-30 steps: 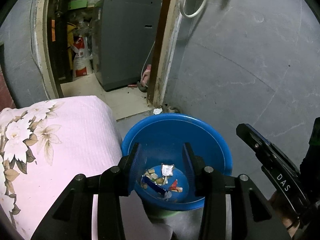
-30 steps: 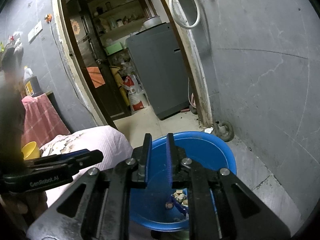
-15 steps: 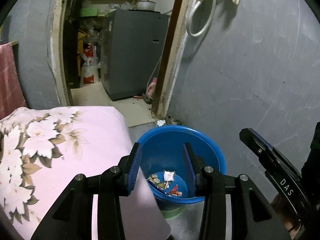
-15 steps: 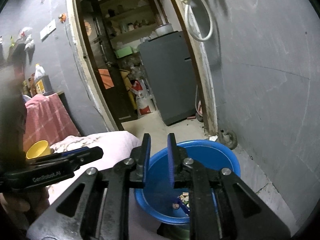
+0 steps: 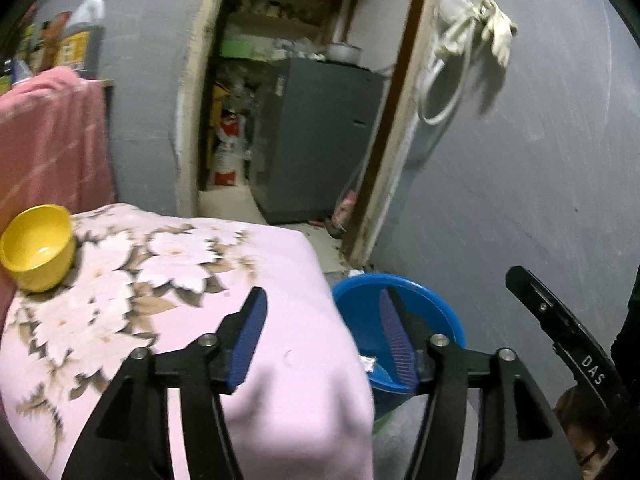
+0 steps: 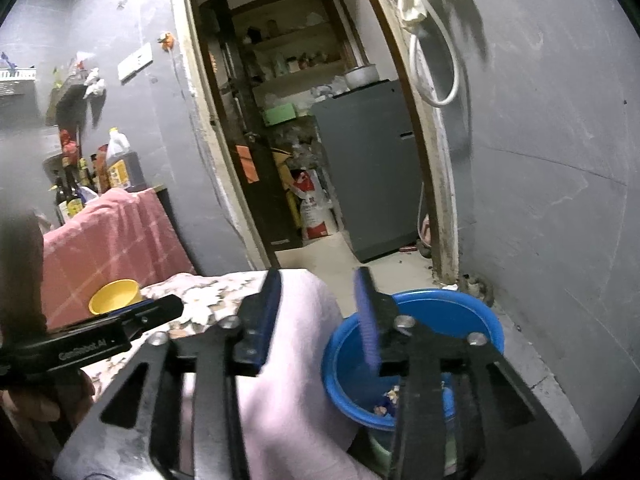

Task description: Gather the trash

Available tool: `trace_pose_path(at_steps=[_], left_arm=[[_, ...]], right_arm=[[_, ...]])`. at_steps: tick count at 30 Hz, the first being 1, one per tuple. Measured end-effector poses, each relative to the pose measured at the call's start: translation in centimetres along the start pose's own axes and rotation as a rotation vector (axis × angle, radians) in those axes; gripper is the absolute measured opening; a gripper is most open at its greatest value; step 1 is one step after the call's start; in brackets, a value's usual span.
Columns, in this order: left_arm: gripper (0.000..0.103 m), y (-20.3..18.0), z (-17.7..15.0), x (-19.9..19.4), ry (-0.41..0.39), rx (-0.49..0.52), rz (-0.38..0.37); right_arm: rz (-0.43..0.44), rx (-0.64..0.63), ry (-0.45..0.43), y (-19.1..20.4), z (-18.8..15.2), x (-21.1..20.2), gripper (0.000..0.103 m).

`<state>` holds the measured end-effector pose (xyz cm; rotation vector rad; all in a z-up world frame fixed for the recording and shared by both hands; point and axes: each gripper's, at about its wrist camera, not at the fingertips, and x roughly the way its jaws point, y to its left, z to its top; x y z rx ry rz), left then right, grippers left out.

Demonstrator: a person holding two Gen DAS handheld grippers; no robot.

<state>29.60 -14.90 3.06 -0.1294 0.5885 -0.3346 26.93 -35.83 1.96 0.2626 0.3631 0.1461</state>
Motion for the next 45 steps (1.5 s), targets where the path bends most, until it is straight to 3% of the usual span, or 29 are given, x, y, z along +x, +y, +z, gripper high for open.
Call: trace_pose_path(at_steps=[5, 8, 13, 20, 35, 45], left_arm=[[0.06, 1.8, -1.1, -4.0, -0.063, -0.027, 0.061], [0.07, 2.6, -1.9, -6.5, -0.107, -0.02, 0.101], [0.085, 4.5, -3.7, -10.0, -0.174, -0.054, 0.137], [0.093, 6.2, -6.2, -14.3, -0.229, -0.066, 0.194], [0.097, 7.9, -13.4, -20.4, -0.268, -0.048, 0.293], [0.097, 8.5, -17.1, -22.8, -0.271, -0.032, 0.334]], right_arm=[[0.037, -0.008, -0.002, 2.3, -0.2, -1.3, 0.058], [0.058, -0.019, -0.004, 3.7, -0.6, -2.2, 0.063], [0.089, -0.034, -0.02, 5.8, -1.3, -3.8, 0.083], [0.133, -0.066, -0.049, 8.5, -3.2, -6.4, 0.102], [0.14, -0.158, -0.122, 12.3, -8.4, -12.2, 0.103], [0.145, -0.192, -0.104, 13.5, -11.3, -14.5, 0.103]])
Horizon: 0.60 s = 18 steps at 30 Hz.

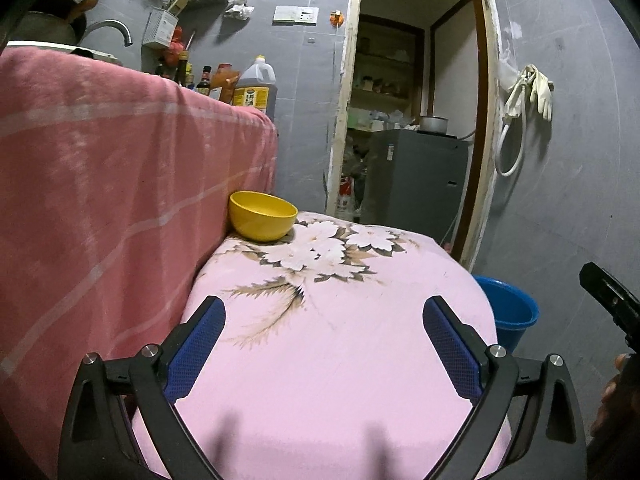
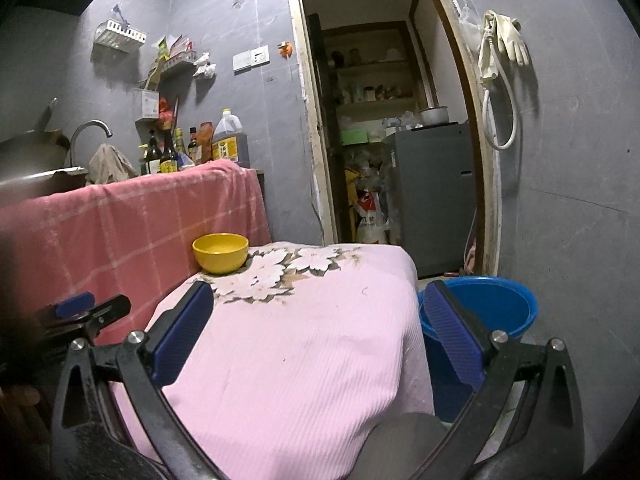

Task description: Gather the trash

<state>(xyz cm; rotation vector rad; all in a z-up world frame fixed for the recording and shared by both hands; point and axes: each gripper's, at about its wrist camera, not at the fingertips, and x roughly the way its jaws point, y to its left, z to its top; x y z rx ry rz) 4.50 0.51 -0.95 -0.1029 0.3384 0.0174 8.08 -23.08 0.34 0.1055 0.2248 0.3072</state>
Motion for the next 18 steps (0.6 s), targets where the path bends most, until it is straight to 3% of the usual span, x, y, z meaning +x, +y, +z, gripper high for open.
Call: trace_pose_path(at_steps=[18], left_arm=[[0.097, 0.6, -2.9, -1.7, -0.018, 0.032, 0.02]], right_arm=[[-0.021, -0.014, 0.047, 1.1, -2.9, -1.3, 0.103]])
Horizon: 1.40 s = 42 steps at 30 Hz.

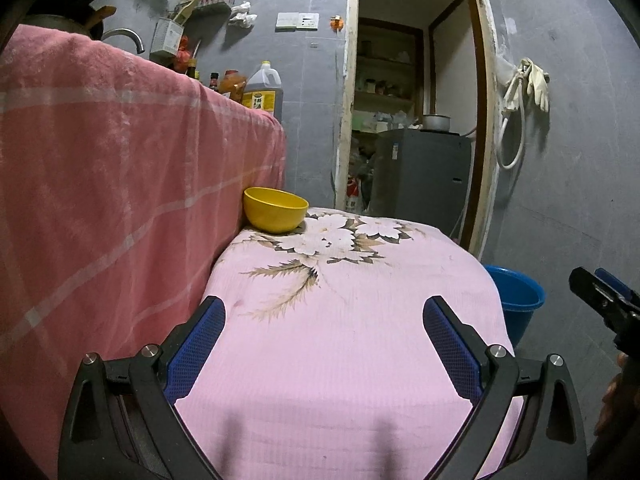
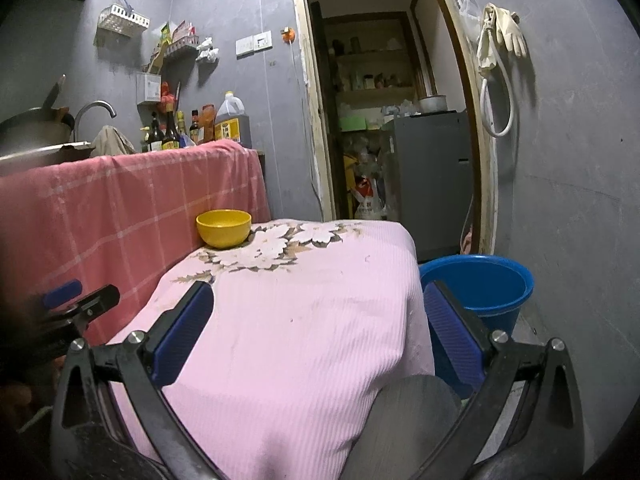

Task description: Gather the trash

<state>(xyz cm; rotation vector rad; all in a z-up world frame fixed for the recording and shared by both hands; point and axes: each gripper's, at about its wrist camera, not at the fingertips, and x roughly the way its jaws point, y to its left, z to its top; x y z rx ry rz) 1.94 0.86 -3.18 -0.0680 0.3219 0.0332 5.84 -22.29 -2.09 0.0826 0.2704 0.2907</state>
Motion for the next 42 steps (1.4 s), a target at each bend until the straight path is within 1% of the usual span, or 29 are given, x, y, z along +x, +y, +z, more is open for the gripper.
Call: trace_pose_path(at_steps=[9, 17, 20, 25, 27, 42], left_arm=[[0.097, 0.2, -0.5, 0.0, 0.001, 0.0, -0.001], [0.097, 0.1, -1.1, 0.0, -0.004, 0.005, 0.002], [0.097, 0.4, -1.2, 0.2, -0.001, 0.003, 0.005], [0.097, 0.9, -2.2, 0.5, 0.015, -0.01, 0.019], [0.097, 1.0, -2.5, 0.5, 0.017, -0.013, 0.024], [0.097, 1.1, -2.9, 0.7, 0.017, -0.008, 0.019]], right_arm=[[-0.032, 0.019, 0.013, -0.5, -0.8, 0.2, 0.103], [-0.062, 0.011, 0.01, -0.6, -1.6, 0.0, 0.103], [-0.086, -0.003, 0.004, -0.5, -2.1, -0.1, 0.103], [-0.108, 0.003, 0.038, -0.6, -3.5, 0.2, 0.103], [-0.113, 0.002, 0.051, -0.6, -3.9, 0.3, 0.103], [-0.116, -0.009, 0.046, -0.5, -4.0, 0.3, 0.103]])
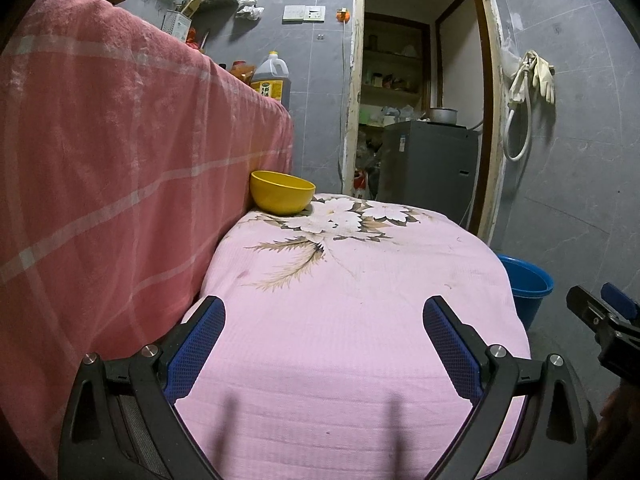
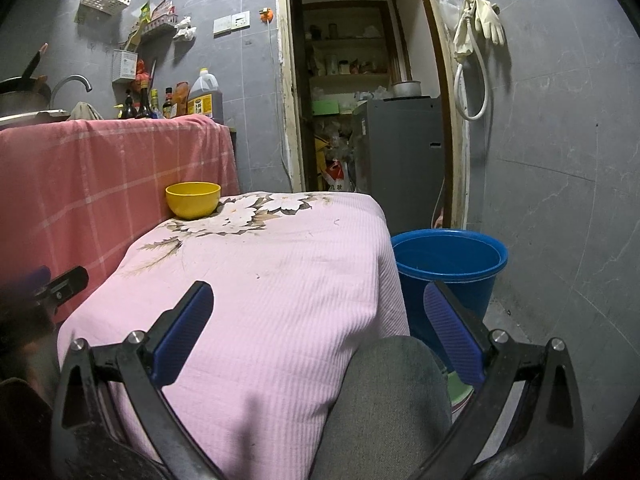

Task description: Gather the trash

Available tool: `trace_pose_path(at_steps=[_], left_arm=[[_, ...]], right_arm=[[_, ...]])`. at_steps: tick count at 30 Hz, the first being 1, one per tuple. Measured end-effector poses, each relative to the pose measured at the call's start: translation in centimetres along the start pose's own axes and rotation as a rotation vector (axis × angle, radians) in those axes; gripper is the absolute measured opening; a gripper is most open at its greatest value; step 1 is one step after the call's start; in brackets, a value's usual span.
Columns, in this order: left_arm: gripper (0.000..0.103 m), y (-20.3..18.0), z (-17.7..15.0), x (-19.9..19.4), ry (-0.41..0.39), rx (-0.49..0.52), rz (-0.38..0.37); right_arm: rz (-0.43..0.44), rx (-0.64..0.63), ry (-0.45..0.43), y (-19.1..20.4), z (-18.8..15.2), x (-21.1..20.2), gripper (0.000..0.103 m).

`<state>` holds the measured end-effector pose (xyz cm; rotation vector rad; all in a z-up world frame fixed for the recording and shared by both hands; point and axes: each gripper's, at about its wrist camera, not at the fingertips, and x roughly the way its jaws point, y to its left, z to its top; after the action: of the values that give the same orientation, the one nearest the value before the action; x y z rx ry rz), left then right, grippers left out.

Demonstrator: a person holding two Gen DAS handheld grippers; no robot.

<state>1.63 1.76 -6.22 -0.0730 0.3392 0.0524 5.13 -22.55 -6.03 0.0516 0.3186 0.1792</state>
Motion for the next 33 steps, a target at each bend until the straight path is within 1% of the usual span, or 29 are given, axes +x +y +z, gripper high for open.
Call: trace_pose_path(at_steps=[33], left_arm=[[0.097, -0.31, -0.27, -0.05, 0.007, -0.002, 0.0]], right_arm=[[0.002, -0.004, 0.008, 0.05, 0.09, 0.06, 0.103]])
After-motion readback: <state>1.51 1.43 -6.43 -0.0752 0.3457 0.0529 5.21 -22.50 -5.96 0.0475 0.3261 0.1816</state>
